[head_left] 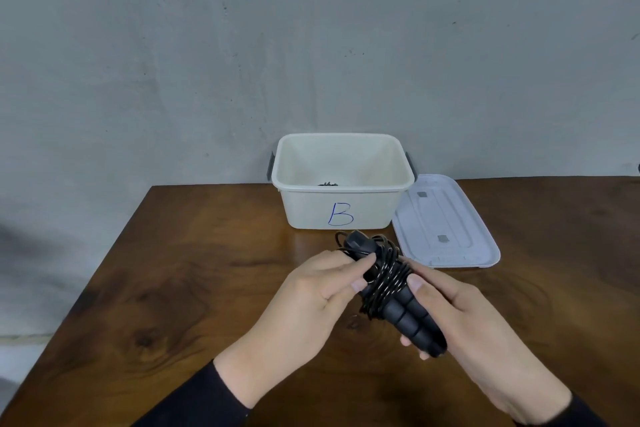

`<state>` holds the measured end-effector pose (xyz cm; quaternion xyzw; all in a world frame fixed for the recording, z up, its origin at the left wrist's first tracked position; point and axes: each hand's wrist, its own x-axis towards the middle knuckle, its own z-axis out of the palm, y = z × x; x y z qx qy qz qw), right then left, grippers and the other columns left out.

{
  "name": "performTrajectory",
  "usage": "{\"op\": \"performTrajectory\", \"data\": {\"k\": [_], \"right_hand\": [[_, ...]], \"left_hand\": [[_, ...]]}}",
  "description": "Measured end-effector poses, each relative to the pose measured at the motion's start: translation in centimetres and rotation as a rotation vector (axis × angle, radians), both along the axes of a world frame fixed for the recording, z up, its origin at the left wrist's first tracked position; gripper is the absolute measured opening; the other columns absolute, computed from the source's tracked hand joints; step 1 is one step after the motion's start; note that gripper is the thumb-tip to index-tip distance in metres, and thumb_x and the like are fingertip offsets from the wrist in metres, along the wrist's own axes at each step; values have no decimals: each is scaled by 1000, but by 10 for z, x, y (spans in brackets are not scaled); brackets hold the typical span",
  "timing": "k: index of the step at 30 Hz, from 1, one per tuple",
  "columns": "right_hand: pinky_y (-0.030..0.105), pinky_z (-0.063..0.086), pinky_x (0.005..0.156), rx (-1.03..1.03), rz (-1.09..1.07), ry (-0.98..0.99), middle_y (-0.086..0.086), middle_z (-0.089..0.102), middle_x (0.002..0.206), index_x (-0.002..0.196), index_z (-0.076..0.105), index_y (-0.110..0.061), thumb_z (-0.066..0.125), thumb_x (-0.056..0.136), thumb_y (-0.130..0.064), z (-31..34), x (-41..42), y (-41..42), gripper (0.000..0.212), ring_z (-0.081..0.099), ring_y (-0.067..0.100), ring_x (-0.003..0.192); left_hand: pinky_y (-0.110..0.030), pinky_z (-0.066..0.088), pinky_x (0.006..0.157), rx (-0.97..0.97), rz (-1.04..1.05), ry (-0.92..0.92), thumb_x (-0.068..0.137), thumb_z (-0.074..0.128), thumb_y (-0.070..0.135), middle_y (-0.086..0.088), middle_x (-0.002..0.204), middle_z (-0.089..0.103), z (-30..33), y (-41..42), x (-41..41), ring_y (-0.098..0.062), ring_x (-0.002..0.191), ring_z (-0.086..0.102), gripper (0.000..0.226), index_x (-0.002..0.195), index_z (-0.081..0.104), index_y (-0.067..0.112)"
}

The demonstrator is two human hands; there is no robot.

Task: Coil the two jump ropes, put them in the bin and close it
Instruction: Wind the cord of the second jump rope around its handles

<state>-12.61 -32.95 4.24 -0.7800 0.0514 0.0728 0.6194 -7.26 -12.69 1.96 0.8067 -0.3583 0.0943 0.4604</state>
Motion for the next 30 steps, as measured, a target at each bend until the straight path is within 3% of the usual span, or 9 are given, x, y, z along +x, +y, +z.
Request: {"op": "performTrajectory", "data": {"k": [5, 11, 15, 18, 21, 24, 27, 30], "right_hand": [[32, 58, 56, -49, 55, 39, 1, 79, 89, 122, 60, -49, 45, 102, -38, -8, 3, -1, 28, 74, 28, 69], [40, 55, 60, -32, 98, 173, 5, 80, 95, 129, 60, -38, 45, 103, -37, -57, 12, -7, 30, 75, 32, 76], [44, 61, 57, -93, 67, 241, 9, 74, 98, 112, 62, -32, 50, 100, -39, -88, 25, -9, 18, 75, 36, 79], [31, 58, 50, -267, 84, 191, 2, 70, 96, 101, 64, -33, 51, 99, -40, -101, 37, -8, 14, 74, 29, 75], [18, 45, 70, -570, 91, 15, -11, 66, 95, 91, 65, -41, 54, 98, -38, -110, 47, -9, 13, 65, 10, 87], [21, 45, 77, -730, -47, -145, -12, 56, 101, 104, 68, -33, 62, 93, -30, -114, 48, -2, 12, 57, 8, 94], [31, 49, 80, -758, -90, -316, -12, 57, 99, 100, 68, -27, 61, 93, -21, -116, 42, 15, 12, 55, 9, 92], [33, 40, 86, -762, -134, -255, -18, 61, 99, 101, 68, -33, 59, 92, -38, -115, 38, 27, 14, 53, 8, 96]], "left_hand": [[-15, 38, 93, 169, -31, -57, 99, 50, 19, 20, 106, 46, -14, 2, 3, -1, 100, 48, 45, 143, 48, 11], [-28, 42, 99, 421, -35, -36, 98, 57, 20, 7, 115, 49, -61, 9, -1, -9, 109, 45, 63, 153, 27, 16], [-32, 43, 92, 541, 52, -49, 100, 53, 18, 0, 121, 49, -91, 1, -6, -14, 105, 42, 66, 155, 17, 11], [-35, 48, 88, 528, 99, -31, 99, 53, 8, -3, 118, 53, -112, -3, -5, -16, 100, 46, 64, 153, 19, 7], [-38, 51, 85, 471, 131, -31, 93, 59, 0, -3, 112, 59, -122, -6, -3, -18, 96, 51, 64, 150, 29, 4], [-36, 52, 82, 431, 177, -64, 90, 62, -2, -5, 106, 63, -126, -15, 2, -20, 93, 54, 61, 146, 36, 1], [-36, 52, 77, 375, 199, -45, 91, 63, -2, -4, 100, 62, -127, -21, 4, -17, 89, 51, 59, 145, 38, 0], [-38, 52, 84, 290, 211, 14, 92, 63, 2, -4, 103, 62, -128, -22, 7, -16, 94, 51, 57, 144, 40, 1]]}}
